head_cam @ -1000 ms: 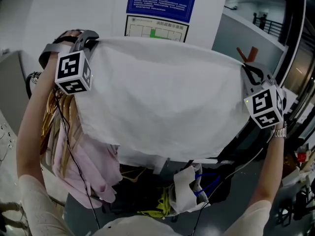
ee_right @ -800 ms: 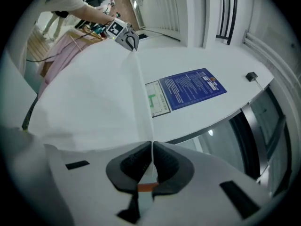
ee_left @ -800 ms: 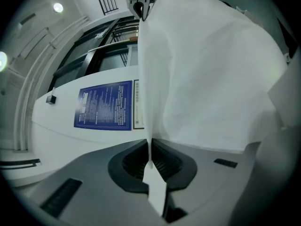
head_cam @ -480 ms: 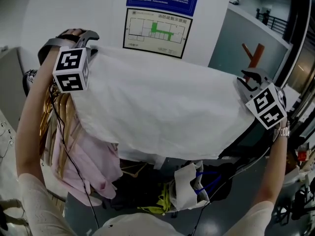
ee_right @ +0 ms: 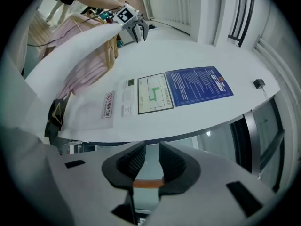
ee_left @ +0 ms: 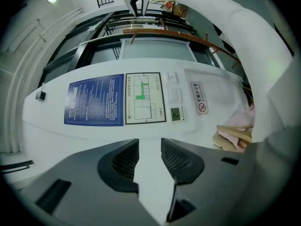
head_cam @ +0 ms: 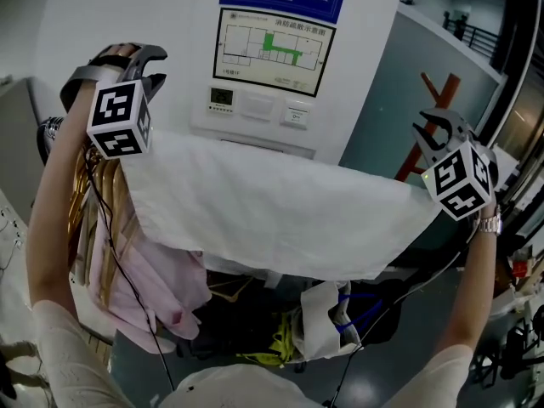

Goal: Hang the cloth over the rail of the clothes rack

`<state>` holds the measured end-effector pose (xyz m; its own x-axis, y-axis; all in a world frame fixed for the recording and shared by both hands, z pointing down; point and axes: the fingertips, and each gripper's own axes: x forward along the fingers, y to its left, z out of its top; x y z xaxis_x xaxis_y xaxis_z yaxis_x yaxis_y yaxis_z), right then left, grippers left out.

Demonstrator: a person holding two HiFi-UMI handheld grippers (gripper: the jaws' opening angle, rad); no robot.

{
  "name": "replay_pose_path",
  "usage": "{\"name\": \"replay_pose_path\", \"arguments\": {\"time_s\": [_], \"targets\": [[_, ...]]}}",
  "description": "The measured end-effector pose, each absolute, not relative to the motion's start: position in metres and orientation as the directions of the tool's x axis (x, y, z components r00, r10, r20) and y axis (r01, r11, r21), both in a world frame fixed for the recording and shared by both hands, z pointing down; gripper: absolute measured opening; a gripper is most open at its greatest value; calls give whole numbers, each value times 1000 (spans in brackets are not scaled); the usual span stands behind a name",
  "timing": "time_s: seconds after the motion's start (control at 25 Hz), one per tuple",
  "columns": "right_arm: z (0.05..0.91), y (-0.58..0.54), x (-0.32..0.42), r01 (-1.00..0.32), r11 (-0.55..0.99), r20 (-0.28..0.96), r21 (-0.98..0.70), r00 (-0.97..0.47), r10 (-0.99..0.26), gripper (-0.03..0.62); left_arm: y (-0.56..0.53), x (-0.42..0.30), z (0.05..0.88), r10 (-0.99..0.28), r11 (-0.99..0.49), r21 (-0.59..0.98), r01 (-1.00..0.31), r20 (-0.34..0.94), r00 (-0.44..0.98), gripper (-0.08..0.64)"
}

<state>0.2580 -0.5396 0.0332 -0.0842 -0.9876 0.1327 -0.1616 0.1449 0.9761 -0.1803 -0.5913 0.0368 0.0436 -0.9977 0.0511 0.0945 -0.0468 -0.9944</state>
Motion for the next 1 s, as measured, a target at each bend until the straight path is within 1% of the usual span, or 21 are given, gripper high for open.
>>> {"name": "replay_pose_path", "arguments": {"time_s": [0.08,0.12,0.16,0.2,0.24,0.28,0.4,0.52,0.68,0.76,0.88,0.96,1.0], "targets": [[28,-536,249,-145,128,115,981,-94,-989,94,-588,-181,32,-999,-14,-996,92,18,42,150],[25,-533,243,-143,113,98,983,-107,-989,62,-586,-180,30,-999,4,-996,91,0,43,143],[21,-530,238,-141,95,78,985,-121,-990,33,-584,-179,27,-999,28,-996,89,-24,47,111],[18,-526,233,-138,78,60,987,-132,-989,18,-582,-178,23,-997,60,-995,85,-56,54,64],[16,-522,228,-136,65,46,989,-139,-989,18,-578,-177,19,-994,96,-992,81,-91,60,28],[14,-519,223,-137,58,37,989,-146,-989,18,-575,-177,14,-990,130,-989,76,-125,63,17],[9,-507,210,-156,37,12,987,-162,-987,18,-561,-181,1,-978,202,-979,29,-200,66,14],[10,-493,199,-173,0,-26,985,-148,-989,18,-543,-183,-9,-963,257,-964,-76,-262,69,14],[16,-472,179,-238,-54,-96,970,-170,-981,18,-518,-182,-9,-953,266,-936,-228,-291,80,14],[13,-453,165,-264,-118,-176,957,-210,-962,18,-502,-180,-11,-942,283,-903,-324,-326,85,14],[9,-414,138,-288,-251,-331,924,-275,-903,18,-472,-175,-10,-914,304,-829,-469,-392,102,14],[10,-387,120,-310,-297,-393,903,-317,-863,18,-447,-171,-6,-893,301,-779,-550,-432,124,14],[15,-374,112,-338,-291,-404,895,-335,-851,18,-432,-168,-4,-879,297,-752,-588,-455,138,14]]}}
